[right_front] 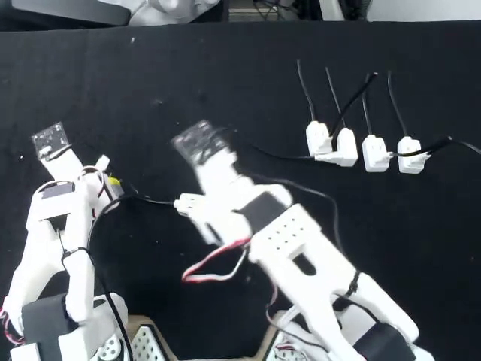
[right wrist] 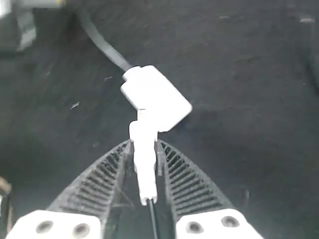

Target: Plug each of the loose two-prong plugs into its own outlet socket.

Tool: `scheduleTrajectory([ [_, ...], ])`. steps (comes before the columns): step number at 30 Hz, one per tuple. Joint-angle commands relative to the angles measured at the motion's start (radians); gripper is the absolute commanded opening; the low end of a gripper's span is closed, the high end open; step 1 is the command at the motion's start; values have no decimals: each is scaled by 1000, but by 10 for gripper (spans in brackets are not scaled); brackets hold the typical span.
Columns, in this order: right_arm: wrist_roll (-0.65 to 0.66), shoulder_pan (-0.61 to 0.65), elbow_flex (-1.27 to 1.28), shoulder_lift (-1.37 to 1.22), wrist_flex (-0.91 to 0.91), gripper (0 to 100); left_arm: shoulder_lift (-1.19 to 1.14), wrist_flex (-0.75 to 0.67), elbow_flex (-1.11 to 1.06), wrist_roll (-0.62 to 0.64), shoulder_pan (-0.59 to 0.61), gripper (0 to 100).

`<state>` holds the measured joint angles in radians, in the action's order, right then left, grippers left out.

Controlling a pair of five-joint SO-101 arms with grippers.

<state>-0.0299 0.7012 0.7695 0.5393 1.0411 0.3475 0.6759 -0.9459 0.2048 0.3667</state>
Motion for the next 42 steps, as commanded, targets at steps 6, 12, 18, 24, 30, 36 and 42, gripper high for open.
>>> scheduleTrajectory([
  [6, 54, 6, -79, -183, 11, 11, 9, -34, 128, -21, -42, 238],
  [12, 55, -80, -159, -317, 8, 11, -121, -129, 88, -28, -99, 238],
  [18, 89, -160, -231, -387, 8, 11, -187, -15, 134, -31, -110, 238],
  [24, 92, -206, -285, -420, 31, 11, -183, 103, 125, -123, -162, 238],
  [30, 81, -193, -443, -420, 207, 11, -180, 153, 127, -127, -171, 238],
  [36, 14, -129, -602, -549, 293, 11, -51, 144, 59, -129, -163, 238],
  [42, -54, -129, -785, -727, 410, 11, 198, 26, -124, -129, -163, 238],
])
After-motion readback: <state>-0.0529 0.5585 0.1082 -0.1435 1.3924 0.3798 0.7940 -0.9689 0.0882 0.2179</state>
